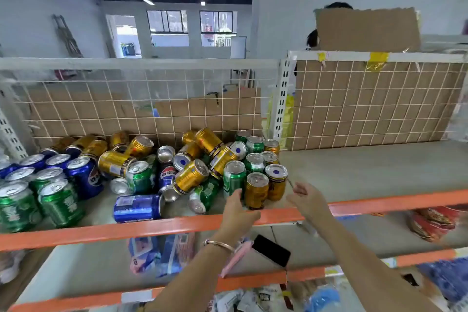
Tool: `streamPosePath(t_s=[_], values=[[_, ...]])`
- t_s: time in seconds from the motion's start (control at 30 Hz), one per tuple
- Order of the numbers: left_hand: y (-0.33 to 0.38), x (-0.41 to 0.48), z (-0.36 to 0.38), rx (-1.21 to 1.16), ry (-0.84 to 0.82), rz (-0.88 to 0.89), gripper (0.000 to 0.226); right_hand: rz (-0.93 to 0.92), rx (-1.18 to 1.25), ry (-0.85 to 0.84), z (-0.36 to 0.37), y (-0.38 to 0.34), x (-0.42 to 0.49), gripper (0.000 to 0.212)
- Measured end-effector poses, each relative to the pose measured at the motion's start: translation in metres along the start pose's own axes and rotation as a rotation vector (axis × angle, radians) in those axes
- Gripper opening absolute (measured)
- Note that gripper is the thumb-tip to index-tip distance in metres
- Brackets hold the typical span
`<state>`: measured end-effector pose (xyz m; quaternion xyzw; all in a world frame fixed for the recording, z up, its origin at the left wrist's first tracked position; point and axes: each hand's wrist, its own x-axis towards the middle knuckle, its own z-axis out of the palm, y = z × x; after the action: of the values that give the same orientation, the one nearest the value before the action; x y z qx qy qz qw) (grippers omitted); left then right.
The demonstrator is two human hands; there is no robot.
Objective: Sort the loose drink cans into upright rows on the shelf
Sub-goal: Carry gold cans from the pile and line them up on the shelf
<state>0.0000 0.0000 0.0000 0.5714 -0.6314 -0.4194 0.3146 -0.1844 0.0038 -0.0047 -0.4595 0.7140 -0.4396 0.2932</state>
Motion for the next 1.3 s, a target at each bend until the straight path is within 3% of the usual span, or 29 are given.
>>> streamPosePath(t_s=[0.13,0.27,0.43,0.57,0.63,0.77,1.03,1.17,1.23,1.3], values=[[0.008,0.023,0.029,0.008,0.123,-0.037,0.075,-0.003,-0.031,-0.095,-0.002,0.001,0.034,0.059],[0.013,0.037,0.059,-0.026,0.311,-0.128,0.080,-0.077,0.002,-0.228,-0.004,0.000,0.062,0.049],[0.021,0.048,0.084,-0.046,0.514,-0.176,0.086,-0.302,0.114,-0.355,0.011,0.013,0.092,0.077],[0.020,0.055,0.088,-0.069,0.601,-0.155,0.071,-0.375,0.093,-0.379,0.011,0.018,0.107,0.056],[0.019,0.056,0.087,-0.064,0.572,-0.171,0.066,-0.353,0.024,-0.389,0.007,0.018,0.112,0.051],[0.019,0.060,0.087,-0.041,0.532,-0.173,0.063,-0.270,-0.173,-0.427,-0.013,0.011,0.108,0.067],[0.026,0.067,0.085,0.091,0.304,-0.175,0.080,-0.284,-0.800,-0.718,-0.035,-0.023,0.118,0.077],[0.023,0.066,0.089,-0.024,0.266,-0.076,0.097,-0.576,-1.236,-0.597,-0.022,-0.027,0.111,0.077],[0.019,0.066,0.090,-0.063,0.288,-0.053,0.089,-0.698,-1.280,-0.586,-0.013,-0.021,0.111,0.079],[0.014,0.068,0.089,-0.092,0.285,-0.048,0.080,-0.690,-1.217,-0.600,-0.018,-0.023,0.115,0.072]])
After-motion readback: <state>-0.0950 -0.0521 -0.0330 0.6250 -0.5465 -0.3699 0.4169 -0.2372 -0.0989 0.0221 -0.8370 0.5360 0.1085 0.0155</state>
